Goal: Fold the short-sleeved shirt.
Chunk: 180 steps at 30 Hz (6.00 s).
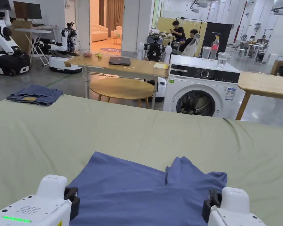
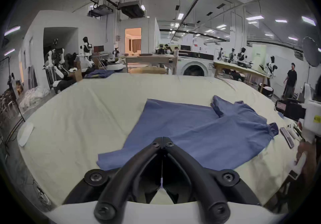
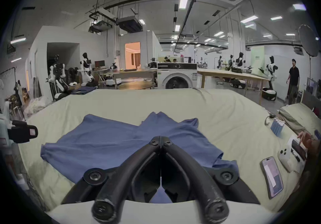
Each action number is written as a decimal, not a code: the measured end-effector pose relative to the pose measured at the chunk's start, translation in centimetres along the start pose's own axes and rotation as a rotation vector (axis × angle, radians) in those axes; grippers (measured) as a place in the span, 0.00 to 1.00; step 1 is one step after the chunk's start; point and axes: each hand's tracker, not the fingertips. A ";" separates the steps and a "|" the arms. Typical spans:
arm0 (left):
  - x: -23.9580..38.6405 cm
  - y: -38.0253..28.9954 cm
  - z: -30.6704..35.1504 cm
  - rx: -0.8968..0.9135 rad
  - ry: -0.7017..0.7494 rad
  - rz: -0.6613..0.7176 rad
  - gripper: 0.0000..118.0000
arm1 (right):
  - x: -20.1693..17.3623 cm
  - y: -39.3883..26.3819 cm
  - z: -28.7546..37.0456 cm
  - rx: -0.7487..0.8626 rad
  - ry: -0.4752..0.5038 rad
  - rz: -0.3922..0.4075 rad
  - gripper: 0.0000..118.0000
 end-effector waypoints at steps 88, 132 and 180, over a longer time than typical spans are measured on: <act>-7.9 24.6 -3.7 0.056 -0.015 0.071 0.00 | 9.2 25.6 -10.0 0.014 -0.108 0.119 0.00; -6.5 26.8 3.0 0.132 -0.058 0.024 0.00 | 7.3 30.4 3.3 0.206 -0.231 0.220 0.00; 1.2 1.5 1.3 0.038 -0.059 -0.038 0.00 | 1.6 1.7 3.1 -0.014 0.004 0.022 0.00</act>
